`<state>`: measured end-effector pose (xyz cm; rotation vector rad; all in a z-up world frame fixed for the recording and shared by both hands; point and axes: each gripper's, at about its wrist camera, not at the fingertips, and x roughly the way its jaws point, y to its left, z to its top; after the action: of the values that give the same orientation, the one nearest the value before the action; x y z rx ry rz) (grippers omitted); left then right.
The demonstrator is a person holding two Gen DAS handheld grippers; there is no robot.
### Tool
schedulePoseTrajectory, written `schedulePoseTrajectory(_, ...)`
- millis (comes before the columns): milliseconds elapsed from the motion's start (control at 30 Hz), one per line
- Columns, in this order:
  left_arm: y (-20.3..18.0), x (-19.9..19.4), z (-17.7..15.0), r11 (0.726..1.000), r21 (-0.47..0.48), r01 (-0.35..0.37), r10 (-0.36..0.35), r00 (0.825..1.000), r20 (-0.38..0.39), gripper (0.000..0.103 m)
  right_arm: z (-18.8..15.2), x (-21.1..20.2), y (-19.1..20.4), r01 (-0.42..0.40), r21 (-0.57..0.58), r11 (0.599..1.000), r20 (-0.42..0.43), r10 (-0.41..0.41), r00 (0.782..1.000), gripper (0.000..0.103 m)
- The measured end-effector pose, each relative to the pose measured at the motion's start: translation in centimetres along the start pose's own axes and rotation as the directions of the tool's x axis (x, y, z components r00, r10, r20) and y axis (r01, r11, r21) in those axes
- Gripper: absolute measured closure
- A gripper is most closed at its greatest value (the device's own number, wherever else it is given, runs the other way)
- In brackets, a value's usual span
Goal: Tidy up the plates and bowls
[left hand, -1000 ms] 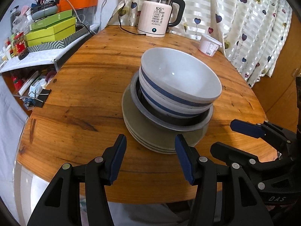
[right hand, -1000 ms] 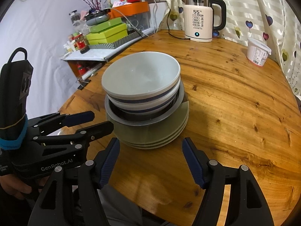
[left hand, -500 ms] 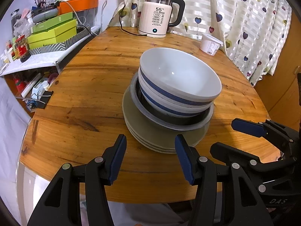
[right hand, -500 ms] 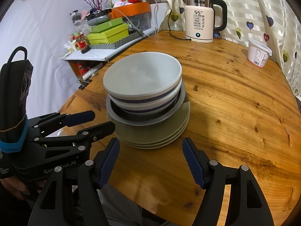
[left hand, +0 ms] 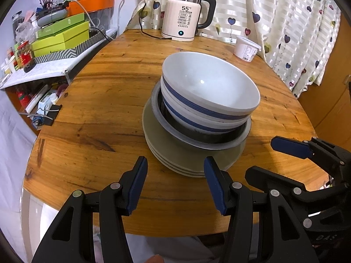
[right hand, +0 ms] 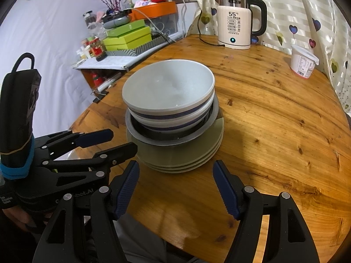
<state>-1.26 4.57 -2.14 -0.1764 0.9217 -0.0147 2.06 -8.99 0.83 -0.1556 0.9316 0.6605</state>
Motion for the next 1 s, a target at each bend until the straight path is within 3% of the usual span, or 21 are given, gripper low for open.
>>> schedulePoseTrajectory(1000,-0.02,0.13,-0.12,1.0,-0.01,-0.002,0.001,1.0,-0.013,0.048,0.0,0.04,0.34,-0.003,0.001,1.0,0.0,0.003,1.0,0.033)
